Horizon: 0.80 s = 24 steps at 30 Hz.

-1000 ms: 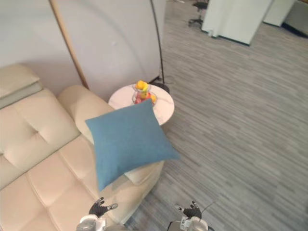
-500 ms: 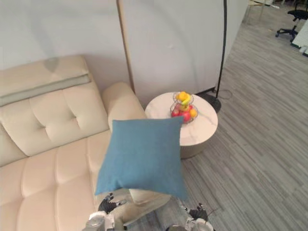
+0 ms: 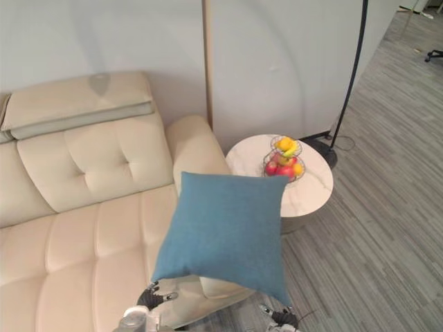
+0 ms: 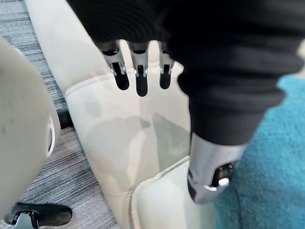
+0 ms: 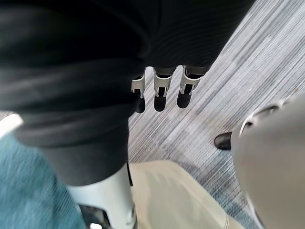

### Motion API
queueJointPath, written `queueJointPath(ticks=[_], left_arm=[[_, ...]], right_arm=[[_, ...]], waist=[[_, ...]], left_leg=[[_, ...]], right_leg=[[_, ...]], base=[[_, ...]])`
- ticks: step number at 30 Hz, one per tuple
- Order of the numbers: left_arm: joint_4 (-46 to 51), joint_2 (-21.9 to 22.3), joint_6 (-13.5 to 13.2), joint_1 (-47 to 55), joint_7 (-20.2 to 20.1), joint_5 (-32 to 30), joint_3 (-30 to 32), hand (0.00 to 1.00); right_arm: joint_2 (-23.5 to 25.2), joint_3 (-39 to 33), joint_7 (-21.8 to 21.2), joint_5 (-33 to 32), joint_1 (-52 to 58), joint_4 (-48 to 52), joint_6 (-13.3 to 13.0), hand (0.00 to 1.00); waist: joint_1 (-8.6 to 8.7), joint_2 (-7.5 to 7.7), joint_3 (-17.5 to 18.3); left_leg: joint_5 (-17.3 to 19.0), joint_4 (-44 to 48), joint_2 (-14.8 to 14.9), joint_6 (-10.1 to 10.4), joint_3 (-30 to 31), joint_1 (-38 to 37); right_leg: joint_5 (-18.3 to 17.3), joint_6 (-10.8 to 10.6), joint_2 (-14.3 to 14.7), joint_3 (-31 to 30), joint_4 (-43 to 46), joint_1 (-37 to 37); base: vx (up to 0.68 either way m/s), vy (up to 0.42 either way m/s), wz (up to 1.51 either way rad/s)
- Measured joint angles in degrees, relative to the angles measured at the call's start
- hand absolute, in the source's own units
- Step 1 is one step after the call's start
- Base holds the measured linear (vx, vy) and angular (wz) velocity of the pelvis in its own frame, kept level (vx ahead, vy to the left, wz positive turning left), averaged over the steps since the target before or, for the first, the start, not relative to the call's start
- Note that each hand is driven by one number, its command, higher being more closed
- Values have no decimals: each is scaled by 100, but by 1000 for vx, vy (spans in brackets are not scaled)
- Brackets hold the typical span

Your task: Pick up cushions and gather them together orderly.

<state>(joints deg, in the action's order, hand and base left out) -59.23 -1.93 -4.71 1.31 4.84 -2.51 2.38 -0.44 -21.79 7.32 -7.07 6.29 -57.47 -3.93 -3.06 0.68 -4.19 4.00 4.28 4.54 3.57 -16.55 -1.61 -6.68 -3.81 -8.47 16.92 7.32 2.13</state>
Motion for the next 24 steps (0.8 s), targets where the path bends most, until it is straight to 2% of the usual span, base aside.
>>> queueJointPath(ticks=[3, 7, 10, 12, 15, 17, 20, 24], left_arm=[[-5, -210, 2, 120, 12, 37, 318, 0], [4, -776, 2, 248, 30, 51, 906, 0], [142, -1109, 4, 417, 28, 117, 1237, 0], [468, -1189, 2, 517, 29, 183, 1256, 0], [1583, -1191, -10, 676, 5, 350, 1214, 0], [2040, -1185, -29, 708, 1, 401, 1187, 0], [2798, -1150, -210, 785, 8, 563, 981, 0], [3122, -993, -237, 764, -3, 562, 587, 0]], right_arm=[[-217, -78, 3, 38, -8, 1, -2, 0], [-806, -608, 0, 148, -14, 78, -7, 0], [-1226, -731, -33, 264, 133, 778, -14, 0], [-1414, -720, -84, 267, 221, 1367, -46, 0], [-1501, -547, -231, 266, 336, 2299, -110, 0], [-1504, -361, -294, 265, 368, 2589, -138, 0], [-1471, 85, -470, 247, 352, 3032, -238, 0], [-1420, 425, -610, 237, 225, 3193, -255, 0]], waist=[[18, 39, 44], [48, 78, 72], [70, 13, 117], [77, -33, 145], [93, -49, 170], [93, -39, 177], [93, -42, 238], [94, -91, 281]], left_leg=[[-123, -230, -44, -4, 62, -52], [-442, -706, -154, -32, 235, -125], [-558, -948, -200, -23, 291, -151], [-565, -1013, -208, -18, 322, -134], [-564, -1013, -252, -18, 514, -46], [-564, -1012, -256, -18, 559, -28], [-587, -1008, -267, 3, 611, -10], [-629, -998, -319, -60, 675, 1]], right_leg=[[109, -3, 28, -31, -129, 0], [205, -9, 25, 20, -272, -12], [251, 8, 27, 12, -375, -57], [262, -42, 26, -45, -414, -112], [264, -43, 54, -144, -487, -117], [264, -43, 67, -146, -514, -119], [321, -34, 84, -162, -566, -111], [333, -42, 89, -181, -602, -95]], base=[[-103, 21, 0], [-126, 22, 17], [-118, 35, 6], [-92, 34, 3], [-36, 23, 15], [32, 4, 10], [92, 1, 1], [129, 6, -1]])
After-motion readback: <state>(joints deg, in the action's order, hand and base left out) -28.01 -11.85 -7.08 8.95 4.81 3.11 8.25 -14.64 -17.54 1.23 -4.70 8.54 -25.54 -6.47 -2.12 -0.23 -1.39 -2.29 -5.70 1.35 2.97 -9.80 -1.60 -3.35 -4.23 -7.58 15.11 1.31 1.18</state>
